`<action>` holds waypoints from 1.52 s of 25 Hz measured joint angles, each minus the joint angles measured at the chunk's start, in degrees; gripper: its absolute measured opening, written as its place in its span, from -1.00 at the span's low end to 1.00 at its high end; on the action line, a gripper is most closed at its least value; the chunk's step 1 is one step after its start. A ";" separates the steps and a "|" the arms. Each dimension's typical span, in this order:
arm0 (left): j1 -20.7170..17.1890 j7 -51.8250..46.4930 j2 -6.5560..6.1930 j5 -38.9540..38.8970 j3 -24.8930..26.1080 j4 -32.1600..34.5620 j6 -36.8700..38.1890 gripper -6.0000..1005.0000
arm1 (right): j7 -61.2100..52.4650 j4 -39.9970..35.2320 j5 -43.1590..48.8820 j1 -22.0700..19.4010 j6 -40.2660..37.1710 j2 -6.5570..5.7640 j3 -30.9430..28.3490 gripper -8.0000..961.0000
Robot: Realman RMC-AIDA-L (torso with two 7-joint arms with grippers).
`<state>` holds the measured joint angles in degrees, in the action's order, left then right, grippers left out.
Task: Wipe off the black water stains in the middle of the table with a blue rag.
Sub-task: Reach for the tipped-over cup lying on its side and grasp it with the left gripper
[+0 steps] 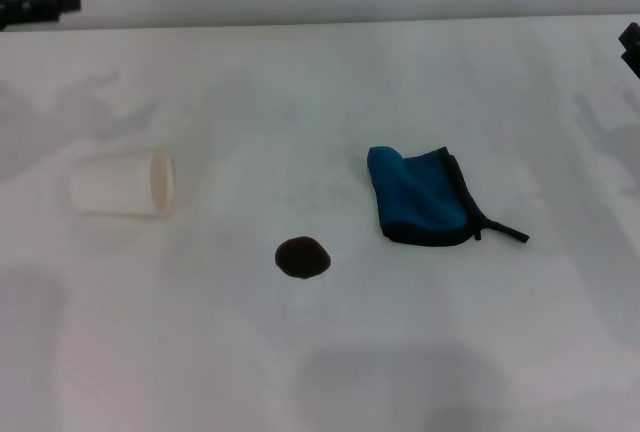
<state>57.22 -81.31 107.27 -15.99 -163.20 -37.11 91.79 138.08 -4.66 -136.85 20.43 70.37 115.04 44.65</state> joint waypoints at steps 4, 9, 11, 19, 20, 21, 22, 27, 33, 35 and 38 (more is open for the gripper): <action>4.62 7.43 -1.74 10.36 -0.05 -3.57 6.31 0.72 | -1.32 -0.14 0.00 0.43 -0.01 -0.04 0.00 0.67; 9.69 11.70 -2.07 21.95 -0.10 -5.07 10.76 0.72 | -1.52 -0.57 0.00 0.51 -0.07 -0.08 0.00 0.67; 11.68 12.38 -2.00 27.53 -0.10 -4.83 10.76 0.72 | -2.02 -0.58 0.01 0.55 -0.14 -0.06 0.00 0.67; 16.54 12.68 0.69 42.24 -0.19 -4.94 8.42 0.72 | -2.81 -0.62 0.02 0.14 -0.21 0.08 0.00 0.67; 16.94 12.68 1.14 43.65 -0.19 -4.96 7.69 0.72 | -2.81 -0.62 0.02 0.11 -0.21 0.12 0.00 0.67; 17.44 12.66 1.86 45.59 -0.19 -5.05 6.29 0.72 | -2.81 -0.62 0.02 0.09 -0.22 0.16 0.00 0.67; 17.90 12.66 2.60 47.23 -0.19 -5.34 4.86 0.72 | -2.81 -0.60 0.01 0.09 -0.23 0.17 0.00 0.67; 18.93 13.75 7.00 50.32 -0.19 -6.39 -2.77 0.72 | -2.82 -0.24 0.15 0.45 -0.53 0.20 0.00 0.67; 20.47 14.87 10.84 52.76 -0.19 -6.55 -7.44 0.71 | -4.30 -0.23 0.23 0.38 -0.59 0.27 0.24 0.67; 20.72 14.94 10.96 52.95 -0.18 -6.10 -7.93 0.71 | -5.41 -0.37 0.27 0.12 -0.59 0.27 0.16 0.67; 20.78 15.02 11.18 53.15 -0.11 -5.51 -9.50 0.71 | -5.71 -0.41 0.30 -0.18 -0.61 0.15 0.02 0.67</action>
<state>77.99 -66.30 118.46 37.16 -163.32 -42.63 82.29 132.36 -5.07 -136.55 20.25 69.75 115.19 44.66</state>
